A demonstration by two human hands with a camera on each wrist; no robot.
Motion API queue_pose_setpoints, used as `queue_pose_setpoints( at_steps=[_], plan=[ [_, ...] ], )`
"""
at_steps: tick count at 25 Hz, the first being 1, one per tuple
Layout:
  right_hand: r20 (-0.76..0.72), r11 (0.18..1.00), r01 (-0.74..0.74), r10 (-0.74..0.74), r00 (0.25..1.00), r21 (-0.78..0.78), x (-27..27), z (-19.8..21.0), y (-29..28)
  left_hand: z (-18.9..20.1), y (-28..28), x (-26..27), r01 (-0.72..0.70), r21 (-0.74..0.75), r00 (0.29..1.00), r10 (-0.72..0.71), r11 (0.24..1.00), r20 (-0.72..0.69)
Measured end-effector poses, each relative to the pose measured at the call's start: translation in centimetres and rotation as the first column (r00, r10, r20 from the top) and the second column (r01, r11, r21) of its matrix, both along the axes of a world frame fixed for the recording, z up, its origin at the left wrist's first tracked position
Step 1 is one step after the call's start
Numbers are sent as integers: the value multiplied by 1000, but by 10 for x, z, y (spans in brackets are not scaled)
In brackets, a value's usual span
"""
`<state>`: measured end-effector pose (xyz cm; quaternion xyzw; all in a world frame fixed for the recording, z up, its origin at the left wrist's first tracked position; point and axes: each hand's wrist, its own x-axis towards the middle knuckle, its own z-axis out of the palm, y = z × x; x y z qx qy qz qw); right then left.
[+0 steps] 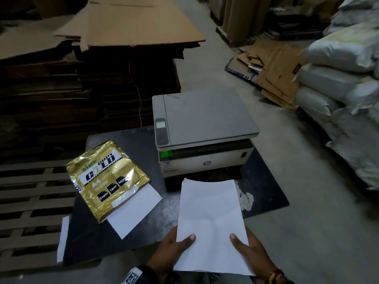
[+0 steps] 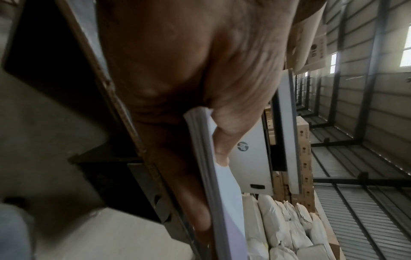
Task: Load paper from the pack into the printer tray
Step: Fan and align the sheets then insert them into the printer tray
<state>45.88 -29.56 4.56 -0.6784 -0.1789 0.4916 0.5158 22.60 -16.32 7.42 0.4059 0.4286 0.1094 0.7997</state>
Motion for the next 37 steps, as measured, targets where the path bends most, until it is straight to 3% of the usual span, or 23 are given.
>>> queue_pose_setpoints(
  at_steps=[8, 16, 21, 27, 30, 37],
  plan=[
    [14, 998, -47, 48, 999, -46, 24, -22, 26, -51, 19, 19, -30, -98, 998, 35, 995, 49],
    [32, 986, -159, 160, 987, -46, 69, -40, 68, -47, 39, 57, -116, -81, 993, 114, 990, -25],
    [4, 979, -204, 204, 979, -25, 103, -73, 78, -47, 49, 77, -122, -63, 991, 118, 991, -62],
    [-68, 967, -247, 243, 968, -60, 113, -56, 111, -68, 71, 93, -157, -53, 983, 151, 986, -102],
    [-67, 969, -247, 244, 967, -27, 115, -58, 129, -80, 82, 97, -209, -14, 967, 204, 978, -152],
    [-132, 969, -239, 230, 964, -59, 129, -71, 157, -90, 110, 117, -184, 137, 962, 207, 973, -176]
  ],
)
